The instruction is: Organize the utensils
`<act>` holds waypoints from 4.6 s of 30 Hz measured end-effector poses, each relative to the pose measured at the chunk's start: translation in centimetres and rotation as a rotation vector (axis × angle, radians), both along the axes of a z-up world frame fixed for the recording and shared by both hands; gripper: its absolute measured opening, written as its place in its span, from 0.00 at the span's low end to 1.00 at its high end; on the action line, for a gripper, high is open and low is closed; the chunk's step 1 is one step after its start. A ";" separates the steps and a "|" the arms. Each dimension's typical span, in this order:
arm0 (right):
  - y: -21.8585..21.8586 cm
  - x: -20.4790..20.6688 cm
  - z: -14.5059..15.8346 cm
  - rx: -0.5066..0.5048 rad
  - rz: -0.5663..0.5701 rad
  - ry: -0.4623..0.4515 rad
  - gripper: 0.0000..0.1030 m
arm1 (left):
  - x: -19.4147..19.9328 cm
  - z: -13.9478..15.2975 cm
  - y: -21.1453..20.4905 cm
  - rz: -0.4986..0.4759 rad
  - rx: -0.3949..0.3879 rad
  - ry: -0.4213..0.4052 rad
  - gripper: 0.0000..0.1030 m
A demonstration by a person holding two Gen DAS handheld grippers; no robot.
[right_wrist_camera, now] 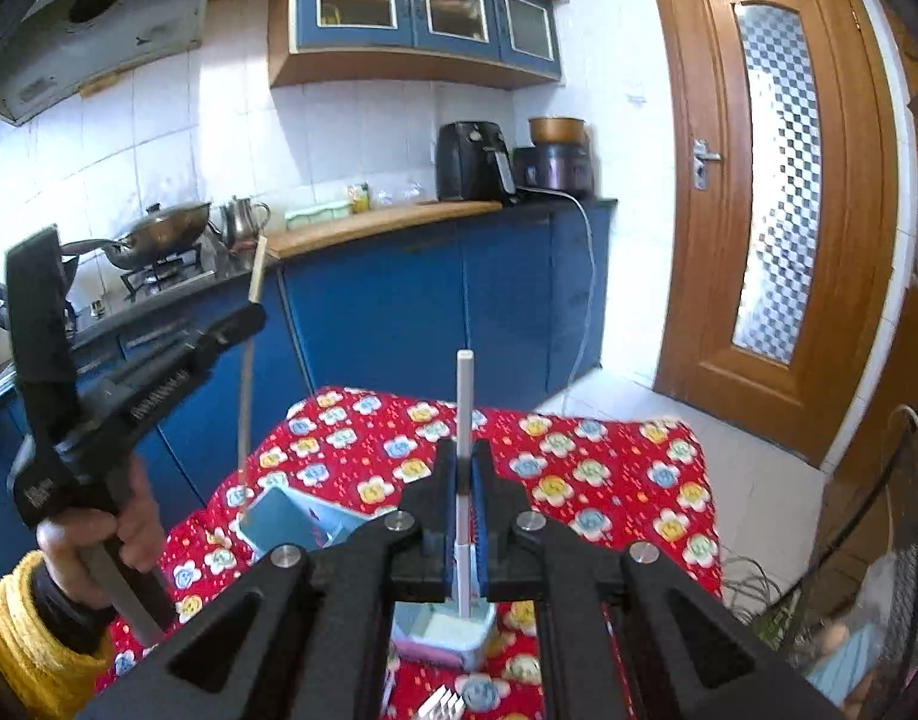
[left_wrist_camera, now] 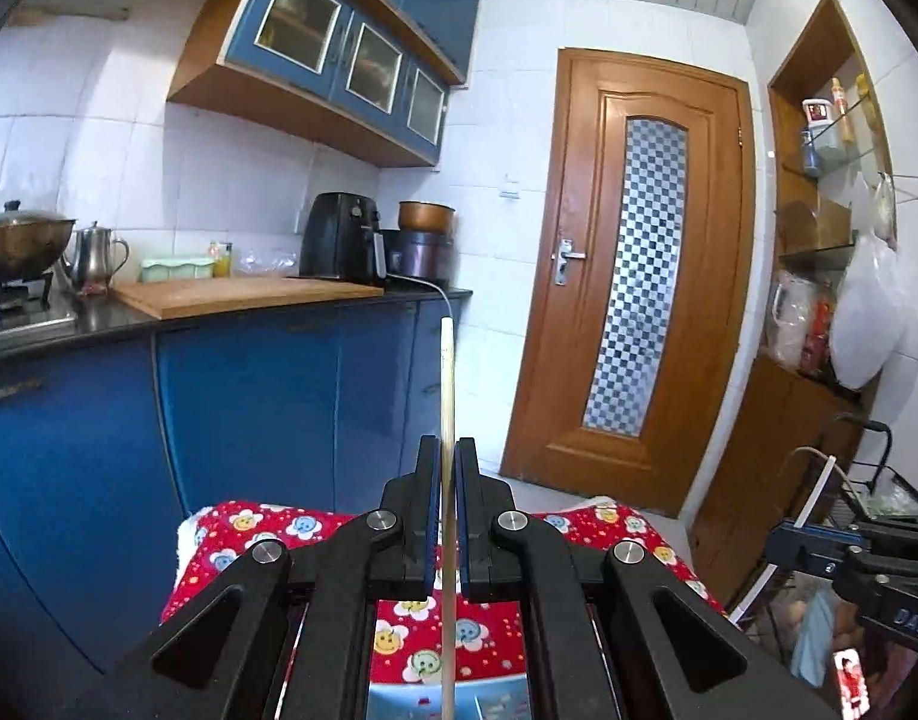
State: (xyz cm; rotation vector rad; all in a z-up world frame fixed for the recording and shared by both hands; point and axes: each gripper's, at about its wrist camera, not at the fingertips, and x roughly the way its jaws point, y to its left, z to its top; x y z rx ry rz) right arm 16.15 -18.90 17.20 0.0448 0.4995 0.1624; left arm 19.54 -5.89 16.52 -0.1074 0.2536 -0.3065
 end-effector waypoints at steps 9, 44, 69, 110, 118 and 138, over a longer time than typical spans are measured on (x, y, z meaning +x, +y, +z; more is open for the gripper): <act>-0.2 2.7 -4.5 0.010 0.009 0.041 0.06 | 1.3 -5.7 0.1 0.033 0.019 0.013 0.04; 1.7 3.1 -9.8 -0.015 0.019 0.156 0.06 | -0.8 -10.6 0.5 0.087 0.001 -0.006 0.04; 1.2 -1.2 -7.5 0.073 0.017 0.103 0.25 | -3.6 -9.6 2.7 -0.012 -0.013 0.149 0.24; 0.4 -9.5 -14.8 0.158 -0.018 0.383 0.36 | -11.4 -15.5 1.9 -0.153 0.185 0.609 0.35; 0.1 -9.6 -15.6 0.161 -0.025 0.402 0.36 | -11.3 -17.0 1.2 -0.169 0.200 0.671 0.36; -0.1 -9.2 -16.3 0.156 -0.024 0.421 0.36 | -11.2 -16.4 1.4 -0.190 0.140 0.608 0.06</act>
